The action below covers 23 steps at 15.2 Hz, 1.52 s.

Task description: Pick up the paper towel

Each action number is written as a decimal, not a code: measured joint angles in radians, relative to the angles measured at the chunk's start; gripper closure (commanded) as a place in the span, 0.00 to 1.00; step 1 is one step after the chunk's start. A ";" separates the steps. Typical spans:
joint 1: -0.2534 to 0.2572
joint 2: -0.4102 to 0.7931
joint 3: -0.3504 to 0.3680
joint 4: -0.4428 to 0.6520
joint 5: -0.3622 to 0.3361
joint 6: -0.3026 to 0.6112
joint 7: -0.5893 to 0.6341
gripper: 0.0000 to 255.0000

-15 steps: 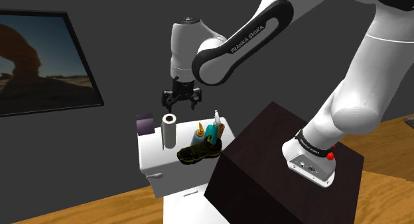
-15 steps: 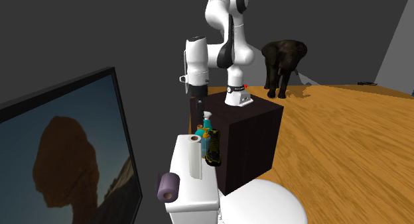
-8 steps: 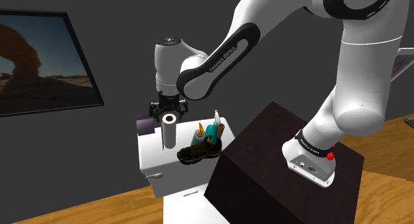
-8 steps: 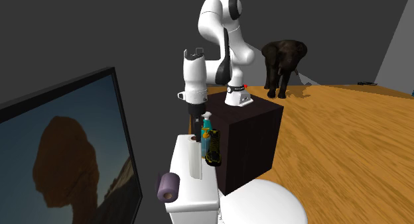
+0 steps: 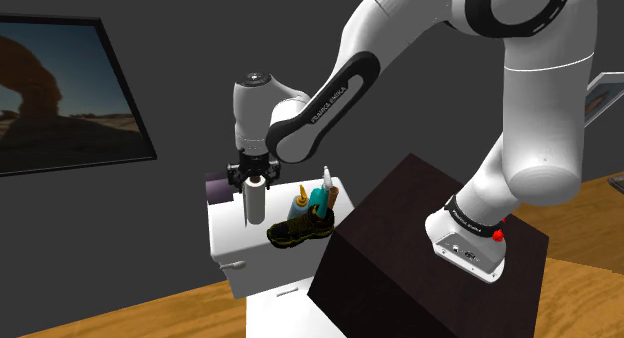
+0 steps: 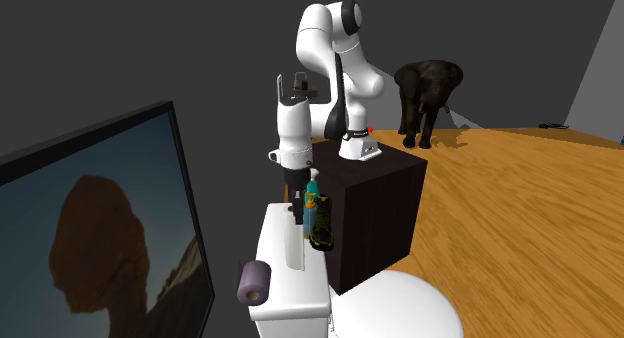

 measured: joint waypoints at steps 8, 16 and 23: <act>0.003 0.002 -0.001 0.002 -0.002 0.003 0.003 1.00; -0.022 -0.064 0.027 -0.009 0.032 -0.054 -0.021 1.00; -0.043 -0.135 0.056 -0.006 0.072 -0.125 -0.045 1.00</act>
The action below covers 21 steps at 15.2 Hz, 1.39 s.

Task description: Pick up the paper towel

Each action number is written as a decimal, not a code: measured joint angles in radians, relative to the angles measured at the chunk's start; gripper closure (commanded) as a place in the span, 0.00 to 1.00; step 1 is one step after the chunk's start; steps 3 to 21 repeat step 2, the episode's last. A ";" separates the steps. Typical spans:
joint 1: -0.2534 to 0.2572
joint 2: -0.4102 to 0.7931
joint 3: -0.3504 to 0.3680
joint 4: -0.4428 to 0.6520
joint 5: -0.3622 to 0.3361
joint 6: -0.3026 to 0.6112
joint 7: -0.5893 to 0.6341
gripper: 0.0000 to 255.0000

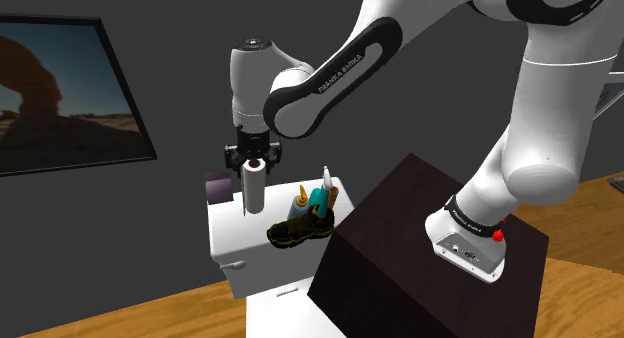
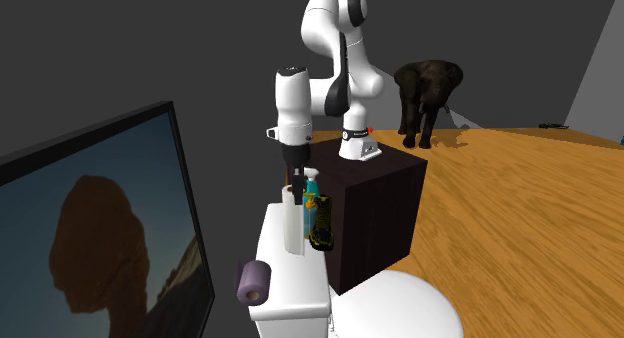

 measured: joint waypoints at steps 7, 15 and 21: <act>-0.005 -0.017 0.006 -0.002 0.009 -0.014 -0.007 1.00; -0.005 -0.017 0.006 -0.002 0.009 -0.014 -0.007 1.00; -0.005 -0.017 0.006 -0.002 0.009 -0.014 -0.007 1.00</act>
